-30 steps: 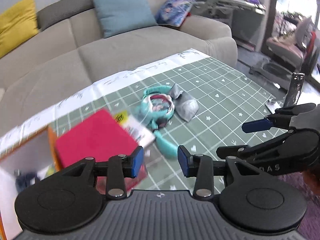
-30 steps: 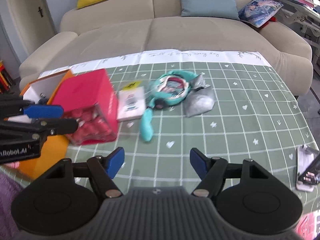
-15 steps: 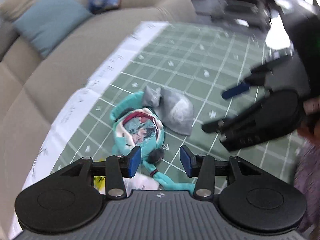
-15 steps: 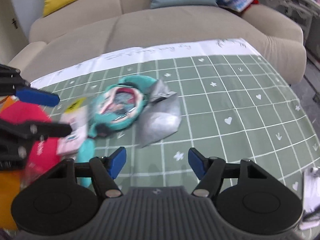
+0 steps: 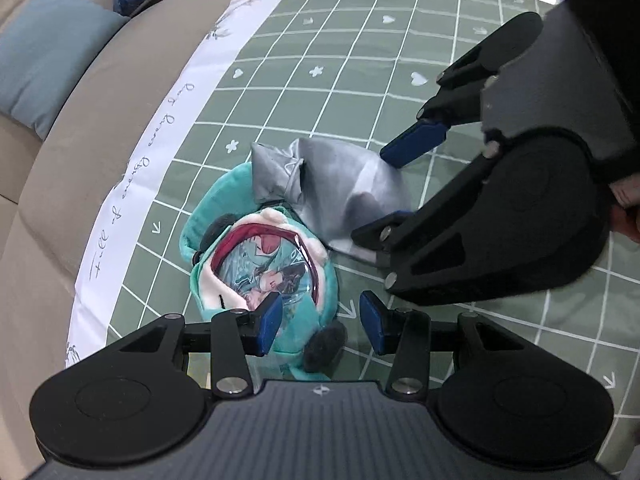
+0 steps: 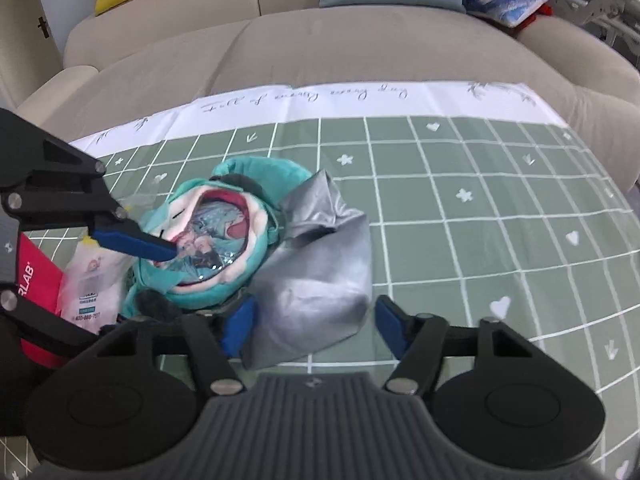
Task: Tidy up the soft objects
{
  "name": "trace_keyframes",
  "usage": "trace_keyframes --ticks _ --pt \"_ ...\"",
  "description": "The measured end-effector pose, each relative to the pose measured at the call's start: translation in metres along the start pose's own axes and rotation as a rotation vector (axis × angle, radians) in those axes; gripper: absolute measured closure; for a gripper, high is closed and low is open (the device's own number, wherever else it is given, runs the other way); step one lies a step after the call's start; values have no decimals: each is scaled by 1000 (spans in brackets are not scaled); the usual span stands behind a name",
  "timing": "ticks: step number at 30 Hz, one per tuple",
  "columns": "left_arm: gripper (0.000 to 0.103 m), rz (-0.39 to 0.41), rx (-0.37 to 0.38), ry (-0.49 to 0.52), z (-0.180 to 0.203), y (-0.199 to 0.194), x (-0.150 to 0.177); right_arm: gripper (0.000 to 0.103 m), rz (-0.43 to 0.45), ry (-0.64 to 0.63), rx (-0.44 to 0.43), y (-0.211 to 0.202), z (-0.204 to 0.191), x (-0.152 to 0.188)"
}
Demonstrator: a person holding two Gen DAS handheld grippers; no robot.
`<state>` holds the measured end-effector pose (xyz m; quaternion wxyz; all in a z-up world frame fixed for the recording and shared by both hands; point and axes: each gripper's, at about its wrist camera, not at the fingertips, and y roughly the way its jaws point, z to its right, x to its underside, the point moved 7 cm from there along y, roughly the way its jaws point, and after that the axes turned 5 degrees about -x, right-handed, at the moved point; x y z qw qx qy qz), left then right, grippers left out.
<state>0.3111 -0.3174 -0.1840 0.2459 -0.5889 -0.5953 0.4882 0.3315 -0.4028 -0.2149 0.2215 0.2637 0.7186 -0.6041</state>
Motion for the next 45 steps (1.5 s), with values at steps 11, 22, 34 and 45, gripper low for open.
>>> trace_keyframes --ticks 11,22,34,45 --pt "84 4 -115 -3 8 -6 -6 100 -32 -6 59 -19 1 10" --pt "86 119 3 -175 65 -89 24 100 -166 157 2 -97 -12 61" --pt "81 154 8 -283 124 -123 81 93 -300 144 -11 -131 -20 127" --pt "18 106 4 -735 83 -110 106 26 -266 94 59 -122 -15 114"
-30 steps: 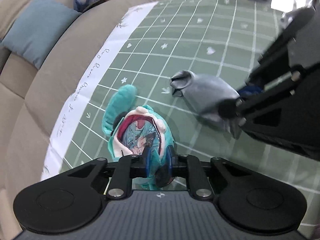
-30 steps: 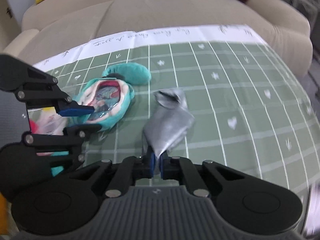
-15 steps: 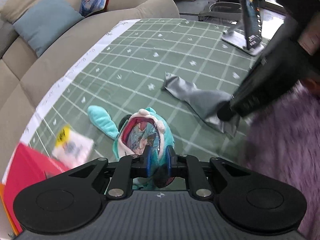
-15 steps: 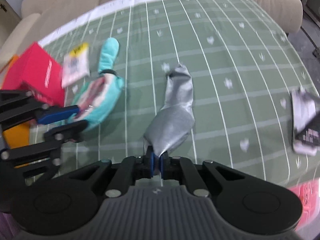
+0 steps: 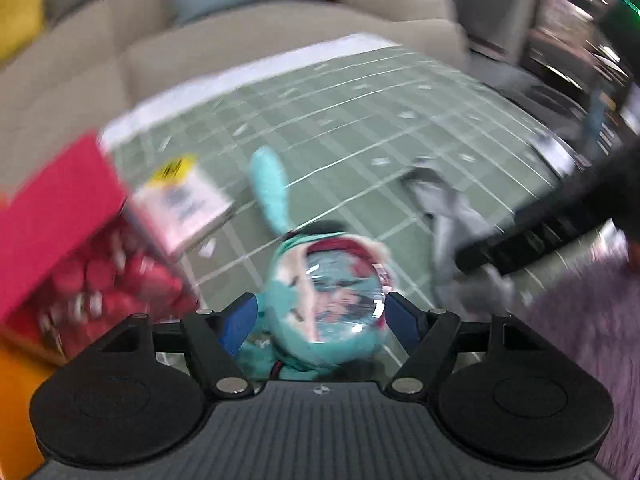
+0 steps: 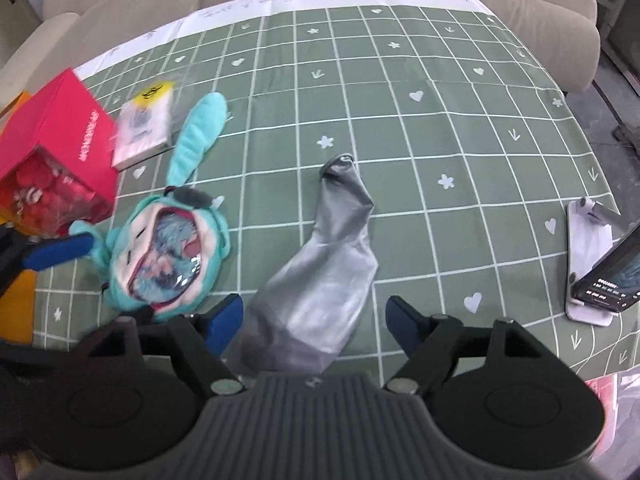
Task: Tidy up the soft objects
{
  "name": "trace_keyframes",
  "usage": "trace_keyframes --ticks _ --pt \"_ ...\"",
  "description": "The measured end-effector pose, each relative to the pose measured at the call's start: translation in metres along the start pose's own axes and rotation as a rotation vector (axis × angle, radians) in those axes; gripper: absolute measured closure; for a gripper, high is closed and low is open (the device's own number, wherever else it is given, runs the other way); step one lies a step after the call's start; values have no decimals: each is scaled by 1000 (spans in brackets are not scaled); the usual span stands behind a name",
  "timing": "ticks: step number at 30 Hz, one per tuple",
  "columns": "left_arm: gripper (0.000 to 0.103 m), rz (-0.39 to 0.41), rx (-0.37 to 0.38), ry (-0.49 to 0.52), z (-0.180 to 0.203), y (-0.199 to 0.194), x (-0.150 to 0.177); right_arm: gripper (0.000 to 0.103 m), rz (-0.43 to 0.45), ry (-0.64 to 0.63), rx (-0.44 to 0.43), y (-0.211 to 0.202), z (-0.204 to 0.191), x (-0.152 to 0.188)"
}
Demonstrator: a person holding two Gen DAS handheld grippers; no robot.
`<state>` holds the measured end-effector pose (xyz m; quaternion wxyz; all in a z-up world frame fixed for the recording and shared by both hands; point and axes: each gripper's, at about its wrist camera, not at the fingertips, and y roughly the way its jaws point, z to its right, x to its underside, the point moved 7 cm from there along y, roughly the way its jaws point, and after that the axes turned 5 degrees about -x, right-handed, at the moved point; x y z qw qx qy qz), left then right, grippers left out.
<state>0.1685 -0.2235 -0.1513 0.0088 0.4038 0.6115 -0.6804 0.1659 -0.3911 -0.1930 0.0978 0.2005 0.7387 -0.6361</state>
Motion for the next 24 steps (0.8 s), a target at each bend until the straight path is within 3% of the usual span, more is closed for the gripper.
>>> trace_keyframes --ticks 5,10,13,16,19,22,23,24 --pt "19 -64 -27 -106 -15 27 -2 28 -50 -16 -3 18 0 -13" --pt "19 -67 25 -187 -23 37 -2 30 -134 -55 54 40 0 -19" --pt "27 -67 70 -215 -26 42 0 34 -157 -75 44 46 -4 -19" --pt "42 -43 74 -211 -22 39 0 47 -141 -115 65 46 -10 -19" --pt "68 -22 48 -186 -19 36 -3 64 -117 -162 70 43 -17 -15" --pt "78 -16 36 -185 -21 32 -4 92 -102 -182 69 44 -22 -15" --pt "91 -12 23 -177 -21 30 -5 101 -100 -182 62 43 -22 -14" --pt "93 -9 0 -157 -20 28 -6 103 -100 -179 66 45 -22 -17"
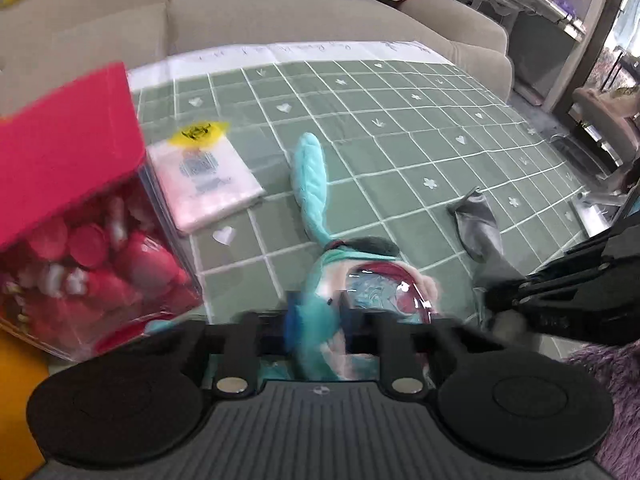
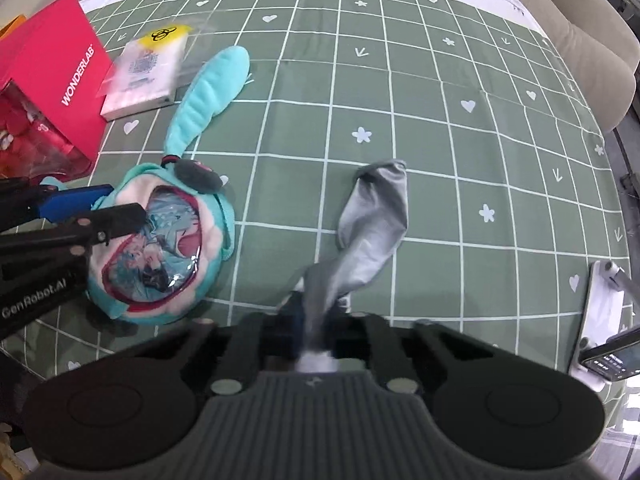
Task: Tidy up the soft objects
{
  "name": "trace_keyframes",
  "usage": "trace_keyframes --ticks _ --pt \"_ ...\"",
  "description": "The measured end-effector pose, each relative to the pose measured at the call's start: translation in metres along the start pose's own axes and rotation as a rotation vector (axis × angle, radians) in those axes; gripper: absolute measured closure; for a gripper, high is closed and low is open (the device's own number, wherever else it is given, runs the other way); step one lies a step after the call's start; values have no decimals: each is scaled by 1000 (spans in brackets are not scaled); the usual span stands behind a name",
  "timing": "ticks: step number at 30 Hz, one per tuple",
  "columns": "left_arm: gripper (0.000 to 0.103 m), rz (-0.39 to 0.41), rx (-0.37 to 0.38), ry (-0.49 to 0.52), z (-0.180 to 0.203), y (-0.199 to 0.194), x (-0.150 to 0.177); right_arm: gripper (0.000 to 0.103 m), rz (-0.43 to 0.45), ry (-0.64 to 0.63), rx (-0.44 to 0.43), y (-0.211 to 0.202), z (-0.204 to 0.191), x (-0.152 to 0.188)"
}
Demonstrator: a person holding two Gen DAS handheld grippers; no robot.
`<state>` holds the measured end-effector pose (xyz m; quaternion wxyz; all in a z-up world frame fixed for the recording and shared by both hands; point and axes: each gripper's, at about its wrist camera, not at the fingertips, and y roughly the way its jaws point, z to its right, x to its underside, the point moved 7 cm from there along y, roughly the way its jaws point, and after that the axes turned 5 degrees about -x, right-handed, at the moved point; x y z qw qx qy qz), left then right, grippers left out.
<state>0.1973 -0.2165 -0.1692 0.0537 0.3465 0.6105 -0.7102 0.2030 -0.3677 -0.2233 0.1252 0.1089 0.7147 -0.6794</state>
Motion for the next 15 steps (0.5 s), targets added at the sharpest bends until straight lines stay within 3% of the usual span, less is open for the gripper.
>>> trace_keyframes --ticks 11,15 --pt "95 121 -21 104 12 -59 -2 103 109 129 -79 -25 8 6" --pt "101 141 -27 121 8 -81 1 103 147 157 -117 -46 0 14"
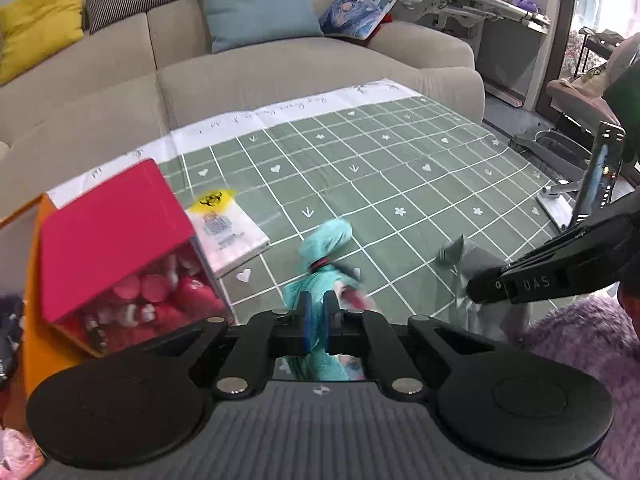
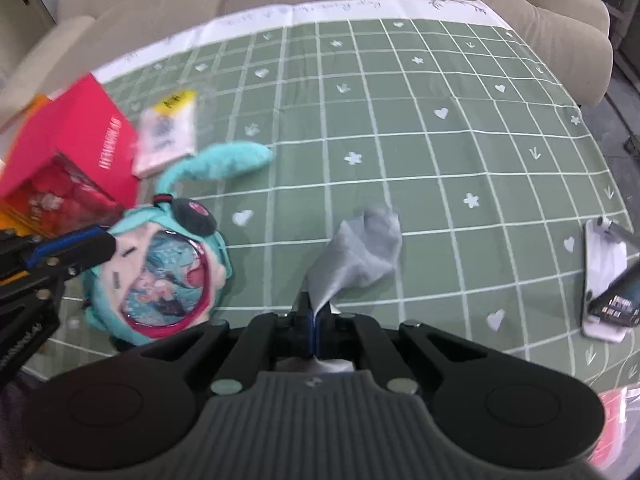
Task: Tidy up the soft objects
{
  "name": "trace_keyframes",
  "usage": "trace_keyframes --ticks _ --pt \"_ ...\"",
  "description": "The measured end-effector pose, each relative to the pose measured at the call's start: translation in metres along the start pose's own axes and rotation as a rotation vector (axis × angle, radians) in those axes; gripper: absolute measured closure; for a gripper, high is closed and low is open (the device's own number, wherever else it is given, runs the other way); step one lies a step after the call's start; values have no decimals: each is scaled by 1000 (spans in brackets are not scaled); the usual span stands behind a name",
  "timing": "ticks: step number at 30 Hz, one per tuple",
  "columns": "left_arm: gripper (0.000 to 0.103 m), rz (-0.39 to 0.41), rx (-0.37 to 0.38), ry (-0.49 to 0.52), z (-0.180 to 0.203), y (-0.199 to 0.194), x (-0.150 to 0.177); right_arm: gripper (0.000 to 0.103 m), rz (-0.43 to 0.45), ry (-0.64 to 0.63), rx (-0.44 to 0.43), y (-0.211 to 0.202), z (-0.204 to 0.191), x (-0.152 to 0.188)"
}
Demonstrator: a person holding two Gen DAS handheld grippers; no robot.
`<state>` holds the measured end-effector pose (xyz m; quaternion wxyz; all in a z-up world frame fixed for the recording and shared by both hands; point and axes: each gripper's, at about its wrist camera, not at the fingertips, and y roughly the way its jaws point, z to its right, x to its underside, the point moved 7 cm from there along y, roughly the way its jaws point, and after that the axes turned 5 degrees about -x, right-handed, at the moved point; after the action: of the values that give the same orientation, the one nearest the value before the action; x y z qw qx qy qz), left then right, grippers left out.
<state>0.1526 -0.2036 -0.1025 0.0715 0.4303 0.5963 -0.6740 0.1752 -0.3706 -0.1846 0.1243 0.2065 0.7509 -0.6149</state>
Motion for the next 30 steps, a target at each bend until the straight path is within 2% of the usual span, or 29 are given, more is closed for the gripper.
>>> trace_keyframes --ticks 7,11,12,14,16,18,19,20,21,25,30 --pt "103 76 -11 35 -4 -41 -4 103 30 -41 -36 -32 -40 19" --pt "102 44 9 -25 -16 -46 8 103 20 -76 -21 -36 -59 29" --pt "98 22 19 -59 -20 -45 13 103 17 -74 -21 -36 -60 31" --pt "80 -7 5 -110 -29 -40 24 103 10 -58 -46 -36 -63 33" --pt "47 -21 -3 -138 -34 -34 32 103 9 -56 -72 -31 -71 31" --pt "38 -25 -25 -162 -37 -27 36 103 5 -74 -79 -24 -76 32" --pt "25 -26 -34 -170 -38 -22 36 103 -1 -78 -72 -19 -77 33" --pt "17 -29 -35 -177 -38 -17 36 103 -6 -79 -68 -15 -76 33" --pt "13 -32 -37 -182 -38 -10 37 103 -11 -71 -78 -12 -75 32" --pt "13 -51 -50 -161 -34 15 46 103 1 -40 -110 -5 -69 27" --pt "12 -31 -72 -80 -30 30 58 103 -35 1 -133 12 -65 23"
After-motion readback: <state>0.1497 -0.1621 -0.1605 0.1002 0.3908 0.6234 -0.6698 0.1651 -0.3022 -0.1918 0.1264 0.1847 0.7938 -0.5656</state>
